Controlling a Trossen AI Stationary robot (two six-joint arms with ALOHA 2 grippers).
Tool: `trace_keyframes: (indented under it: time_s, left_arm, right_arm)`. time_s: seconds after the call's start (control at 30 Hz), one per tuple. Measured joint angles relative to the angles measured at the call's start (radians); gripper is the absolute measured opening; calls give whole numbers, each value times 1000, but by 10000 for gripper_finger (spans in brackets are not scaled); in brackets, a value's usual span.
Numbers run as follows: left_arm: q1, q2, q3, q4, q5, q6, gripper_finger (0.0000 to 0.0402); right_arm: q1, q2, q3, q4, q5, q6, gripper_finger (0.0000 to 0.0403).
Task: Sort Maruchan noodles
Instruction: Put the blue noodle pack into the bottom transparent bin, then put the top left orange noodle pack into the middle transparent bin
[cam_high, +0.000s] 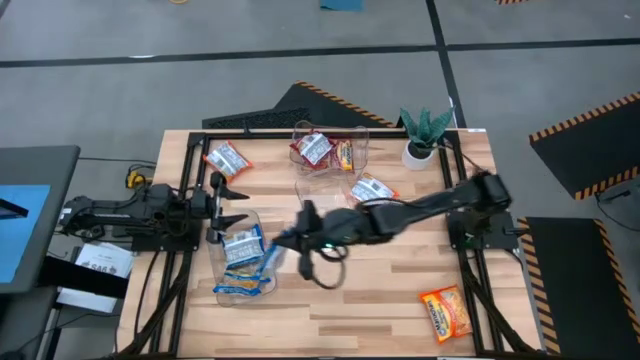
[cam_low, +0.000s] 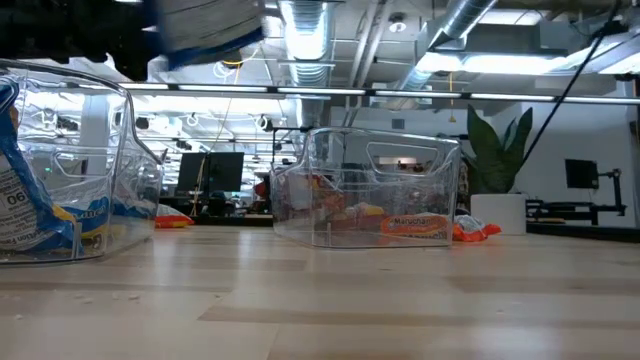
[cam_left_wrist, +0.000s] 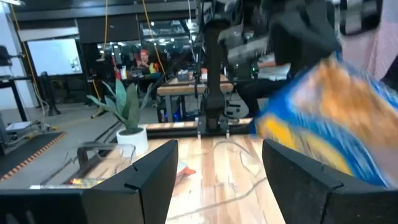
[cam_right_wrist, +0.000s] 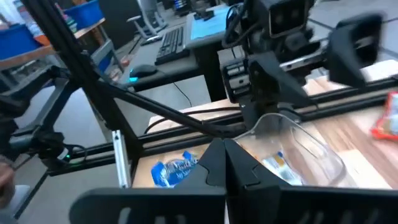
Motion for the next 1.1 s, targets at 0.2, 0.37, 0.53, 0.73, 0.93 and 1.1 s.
trace_keyframes:
  time_s: [0.2, 0.37, 0.53, 0.73, 0.93, 1.1]
  left_arm:
    - [0, -19, 18, -2, -2, -1, 226]
    - [0, -27, 18, -10, -3, -2, 226]
    - [0, -26, 18, -16, -3, -6, 226]
    - [0, -26, 18, -22, -3, -12, 226]
    - [0, -26, 18, -44, -2, -31, 226]
    - [0, -26, 18, -67, -2, -44, 226]
  right_arm:
    - [-70, 214, 157, 69, -187, -9, 7]
    - [-98, 345, 246, 78, -227, -8, 11]
    - [-117, 406, 281, 66, -258, 7, 54]
    - [-135, 389, 285, -16, -273, 9, 125]
    - [-137, 277, 286, -326, -210, -68, 190]
    - [-103, 188, 250, -742, 46, -77, 204]
